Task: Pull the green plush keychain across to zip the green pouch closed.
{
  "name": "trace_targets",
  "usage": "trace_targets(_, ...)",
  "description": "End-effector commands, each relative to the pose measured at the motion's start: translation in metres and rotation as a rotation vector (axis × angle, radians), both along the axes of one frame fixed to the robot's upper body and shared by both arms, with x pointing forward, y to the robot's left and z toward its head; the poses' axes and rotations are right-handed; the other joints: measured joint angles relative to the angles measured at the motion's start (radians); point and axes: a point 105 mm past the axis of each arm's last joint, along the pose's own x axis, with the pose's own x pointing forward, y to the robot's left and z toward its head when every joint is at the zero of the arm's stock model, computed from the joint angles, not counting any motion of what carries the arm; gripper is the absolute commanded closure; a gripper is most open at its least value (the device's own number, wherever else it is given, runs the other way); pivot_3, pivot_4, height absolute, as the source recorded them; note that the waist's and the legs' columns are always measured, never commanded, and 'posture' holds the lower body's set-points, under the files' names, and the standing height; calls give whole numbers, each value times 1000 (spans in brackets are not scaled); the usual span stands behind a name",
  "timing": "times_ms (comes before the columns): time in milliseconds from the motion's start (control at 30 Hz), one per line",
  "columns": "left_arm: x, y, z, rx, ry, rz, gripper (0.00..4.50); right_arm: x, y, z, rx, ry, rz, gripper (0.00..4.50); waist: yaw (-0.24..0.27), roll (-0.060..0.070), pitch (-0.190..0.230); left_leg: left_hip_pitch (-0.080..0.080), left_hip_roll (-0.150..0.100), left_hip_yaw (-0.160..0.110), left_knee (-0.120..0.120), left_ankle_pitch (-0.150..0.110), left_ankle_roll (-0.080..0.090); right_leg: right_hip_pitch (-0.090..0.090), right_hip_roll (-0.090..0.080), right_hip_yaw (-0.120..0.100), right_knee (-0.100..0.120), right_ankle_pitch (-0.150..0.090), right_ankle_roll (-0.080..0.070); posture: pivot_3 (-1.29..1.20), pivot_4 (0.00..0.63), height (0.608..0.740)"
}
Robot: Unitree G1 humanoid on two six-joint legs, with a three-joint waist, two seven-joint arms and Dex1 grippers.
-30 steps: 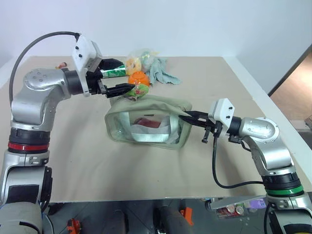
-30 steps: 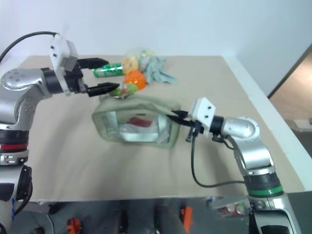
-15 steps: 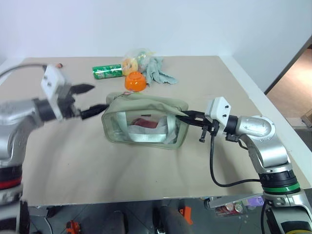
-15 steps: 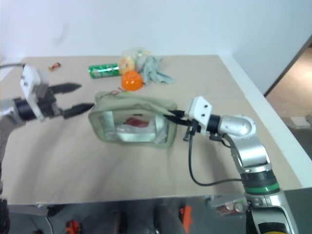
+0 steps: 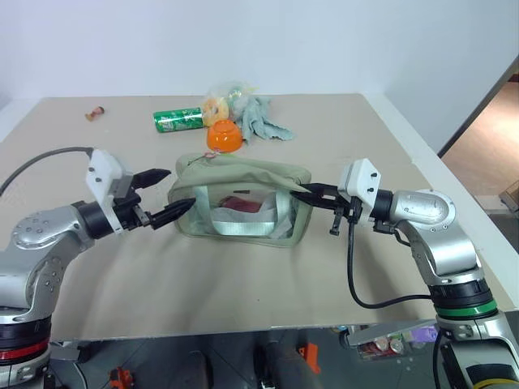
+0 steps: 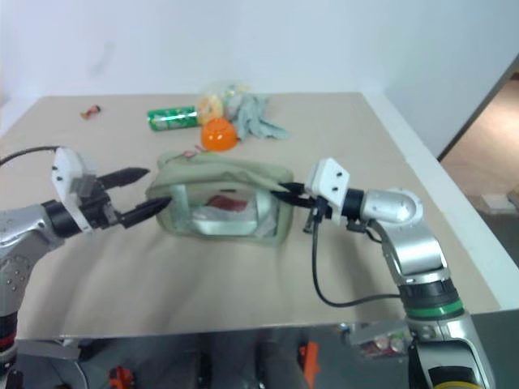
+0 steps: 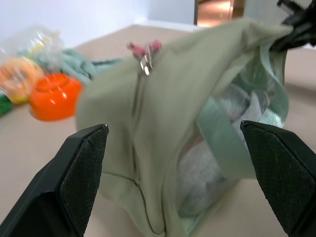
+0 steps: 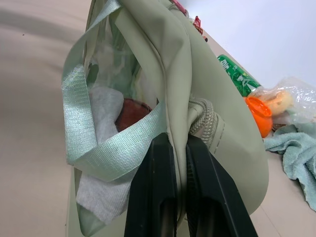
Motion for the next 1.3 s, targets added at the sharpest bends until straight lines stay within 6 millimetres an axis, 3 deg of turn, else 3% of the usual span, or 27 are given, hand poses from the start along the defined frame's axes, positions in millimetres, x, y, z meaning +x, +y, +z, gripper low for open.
trace_targets(33,3,-5,9,-7,-48,-26,59,-2,3,8,-4,-29,12,4500,0,0,0,0,0,0,0,0,0,0,0,0,0,0,0,0,150,740)
trace_targets(100,4,-9,6,14,-43,-49,59,-2,2,8,-3,-29,7,4500,0,0,0,0,0,0,0,0,0,0,0,0,0,0,0,0,150,740)
trace_targets(200,6,-11,8,7,-57,-60,823,-2,1,8,-5,-29,4,4500,0,0,0,0,0,0,0,0,0,0,0,1,0,0,0,0,150,740)
trace_targets(533,8,-15,14,5,-103,-73,4261,-5,-1,6,-9,-30,-5,4500,0,0,0,0,0,0,0,0,0,0,0,0,0,0,0,0,150,740)
trace_targets(567,7,-15,15,6,-104,-73,4421,-5,-2,6,-10,-30,-5,4500,0,0,0,0,0,1,0,0,0,0,-1,0,0,0,0,0,150,740)
trace_targets(933,2,-14,13,24,-106,-27,4421,-8,-5,3,23,36,-9,4500,0,0,0,-1,0,0,0,0,0,-1,-1,0,0,0,0,0,150,740)
trace_targets(967,1,-15,12,27,-104,-27,4500,-8,-6,3,35,53,-13,3762,1,0,0,-1,0,0,0,0,0,-1,-1,0,0,0,0,0,150,740)
trace_targets(1000,1,-15,11,27,-102,-26,4500,-8,-7,4,40,61,-16,3348,1,0,0,-1,0,0,0,0,0,-1,-1,0,0,0,0,0,150,740)
trace_targets(1167,-2,-15,9,20,-93,-16,4500,-11,-19,7,58,128,-46,1841,1,0,0,-2,0,0,0,0,0,-1,-2,1,-1,0,0,0,150,740)
trace_targets(1300,-7,-13,9,18,-86,-20,4500,-3,-46,27,118,153,-128,388,2,0,0,-2,-1,0,0,0,0,-1,-3,0,-1,0,0,0,150,740)
